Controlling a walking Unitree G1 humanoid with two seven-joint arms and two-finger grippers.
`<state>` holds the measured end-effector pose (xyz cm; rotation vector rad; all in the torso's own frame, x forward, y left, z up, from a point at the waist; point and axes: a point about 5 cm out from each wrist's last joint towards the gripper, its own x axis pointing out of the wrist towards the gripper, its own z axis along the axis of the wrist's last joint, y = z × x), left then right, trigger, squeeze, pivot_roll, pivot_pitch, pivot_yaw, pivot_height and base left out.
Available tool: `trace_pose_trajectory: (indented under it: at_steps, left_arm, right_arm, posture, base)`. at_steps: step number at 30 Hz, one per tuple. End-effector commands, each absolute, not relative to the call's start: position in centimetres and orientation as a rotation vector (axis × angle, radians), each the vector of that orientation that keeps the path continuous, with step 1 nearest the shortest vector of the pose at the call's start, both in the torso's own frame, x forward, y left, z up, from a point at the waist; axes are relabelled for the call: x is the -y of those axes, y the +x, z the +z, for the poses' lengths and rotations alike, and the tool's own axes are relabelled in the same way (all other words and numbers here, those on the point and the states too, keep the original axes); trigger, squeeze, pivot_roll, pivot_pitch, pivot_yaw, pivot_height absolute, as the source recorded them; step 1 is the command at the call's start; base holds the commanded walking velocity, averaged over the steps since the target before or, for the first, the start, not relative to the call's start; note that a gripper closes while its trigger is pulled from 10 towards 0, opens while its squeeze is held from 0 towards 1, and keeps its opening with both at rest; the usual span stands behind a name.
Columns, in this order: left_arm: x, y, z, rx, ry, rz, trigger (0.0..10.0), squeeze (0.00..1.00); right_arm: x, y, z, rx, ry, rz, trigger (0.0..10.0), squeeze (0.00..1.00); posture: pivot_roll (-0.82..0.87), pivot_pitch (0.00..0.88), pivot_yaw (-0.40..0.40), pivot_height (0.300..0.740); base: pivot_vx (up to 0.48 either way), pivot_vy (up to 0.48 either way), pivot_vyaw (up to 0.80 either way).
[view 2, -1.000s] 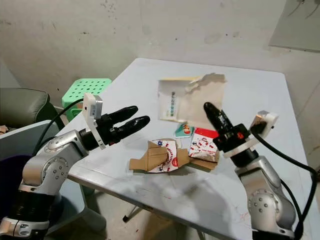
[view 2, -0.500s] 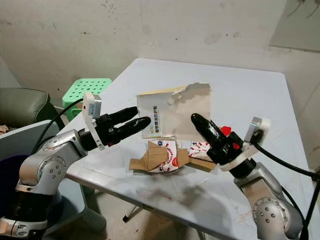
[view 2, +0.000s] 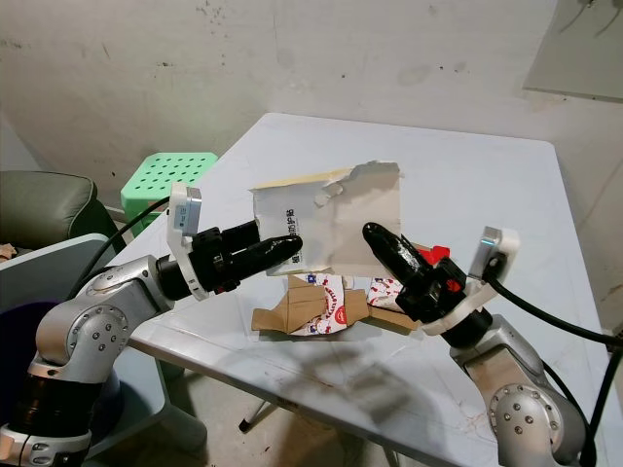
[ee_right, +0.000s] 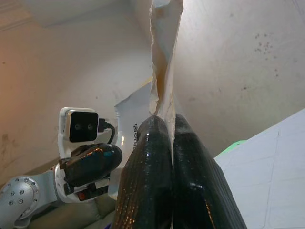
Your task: Picking trash to rubbish bin
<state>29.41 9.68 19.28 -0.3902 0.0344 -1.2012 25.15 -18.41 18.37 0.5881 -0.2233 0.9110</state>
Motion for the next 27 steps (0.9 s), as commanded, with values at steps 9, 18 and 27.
trace_pose_trajectory:
  at_steps: [9, 18, 27]
  left_arm:
    - [-10.09, 29.11, 19.70, -0.021, -0.393, -1.215, 0.0, 0.00]
    - [-10.05, 29.08, 19.75, -0.019, -0.397, -1.217, 0.0, 0.00]
    - [-10.09, 29.09, 19.78, -0.018, -0.402, -1.214, 0.0, 0.00]
  right_arm:
    - [17.99, 24.94, 19.03, 0.242, 0.573, 0.948, 10.0, 0.00]
    - [17.99, 24.95, 19.06, 0.240, 0.573, 0.953, 10.0, 0.00]
    - [18.09, 24.93, 19.09, 0.238, 0.572, 0.955, 10.0, 0.00]
  posture:
    - [0.00, 0.012, 0.077, 0.740]
    - [0.00, 0.009, 0.075, 0.740]
    - [0.00, 0.012, 0.075, 0.740]
  base:
    - [0.000, 0.000, 0.00]
    - [0.000, 0.000, 0.00]
    - [0.000, 0.000, 0.00]
